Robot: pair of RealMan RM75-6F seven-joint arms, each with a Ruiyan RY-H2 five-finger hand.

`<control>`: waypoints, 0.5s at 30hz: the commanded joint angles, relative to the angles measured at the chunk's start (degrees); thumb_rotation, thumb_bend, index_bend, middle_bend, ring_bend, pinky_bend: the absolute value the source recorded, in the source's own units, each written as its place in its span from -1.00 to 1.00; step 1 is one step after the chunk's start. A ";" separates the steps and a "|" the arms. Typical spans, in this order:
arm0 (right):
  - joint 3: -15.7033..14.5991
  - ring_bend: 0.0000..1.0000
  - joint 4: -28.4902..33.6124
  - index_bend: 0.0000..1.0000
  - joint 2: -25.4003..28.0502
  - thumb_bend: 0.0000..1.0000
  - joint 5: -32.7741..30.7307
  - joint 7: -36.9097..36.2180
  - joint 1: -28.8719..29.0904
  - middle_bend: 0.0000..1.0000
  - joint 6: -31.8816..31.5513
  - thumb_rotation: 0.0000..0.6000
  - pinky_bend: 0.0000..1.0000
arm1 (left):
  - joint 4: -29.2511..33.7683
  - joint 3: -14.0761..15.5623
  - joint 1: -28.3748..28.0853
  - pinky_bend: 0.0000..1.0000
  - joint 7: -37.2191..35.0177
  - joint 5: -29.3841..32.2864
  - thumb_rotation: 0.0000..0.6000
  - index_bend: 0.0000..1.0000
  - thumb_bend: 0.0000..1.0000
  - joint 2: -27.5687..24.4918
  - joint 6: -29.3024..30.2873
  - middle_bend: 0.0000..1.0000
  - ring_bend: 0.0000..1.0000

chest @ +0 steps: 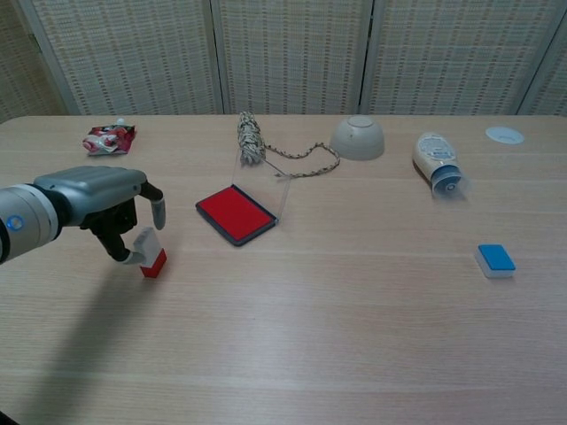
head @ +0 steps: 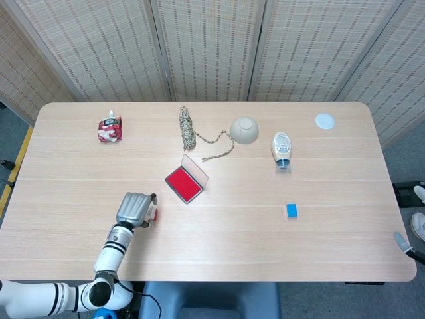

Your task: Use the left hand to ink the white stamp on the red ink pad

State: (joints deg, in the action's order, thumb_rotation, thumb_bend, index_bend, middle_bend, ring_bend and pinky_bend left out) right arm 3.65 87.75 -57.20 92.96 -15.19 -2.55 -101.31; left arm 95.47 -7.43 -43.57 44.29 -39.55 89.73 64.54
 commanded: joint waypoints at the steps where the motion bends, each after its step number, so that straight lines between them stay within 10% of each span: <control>1: 0.06 -1.00 0.09 -1.00 -0.14 -0.48 0.04 0.35 0.01 -1.00 0.13 1.00 -1.00 | 0.19 -0.01 0.08 0.60 -0.45 0.03 1.00 -0.16 -0.43 -0.53 0.01 0.91 0.46; 15: -0.20 -1.00 0.86 -1.00 -0.64 -0.47 1.23 3.34 0.32 -1.00 1.03 1.00 -1.00 | -1.10 0.31 -0.15 0.60 -2.30 1.25 1.00 -0.09 -0.43 -1.08 -1.54 0.92 0.47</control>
State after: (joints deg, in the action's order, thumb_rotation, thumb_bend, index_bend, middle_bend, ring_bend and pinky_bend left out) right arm 3.46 88.56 -57.82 94.15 -11.90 -2.27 -100.35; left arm 94.47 -7.14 -43.70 42.15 -38.39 88.62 63.15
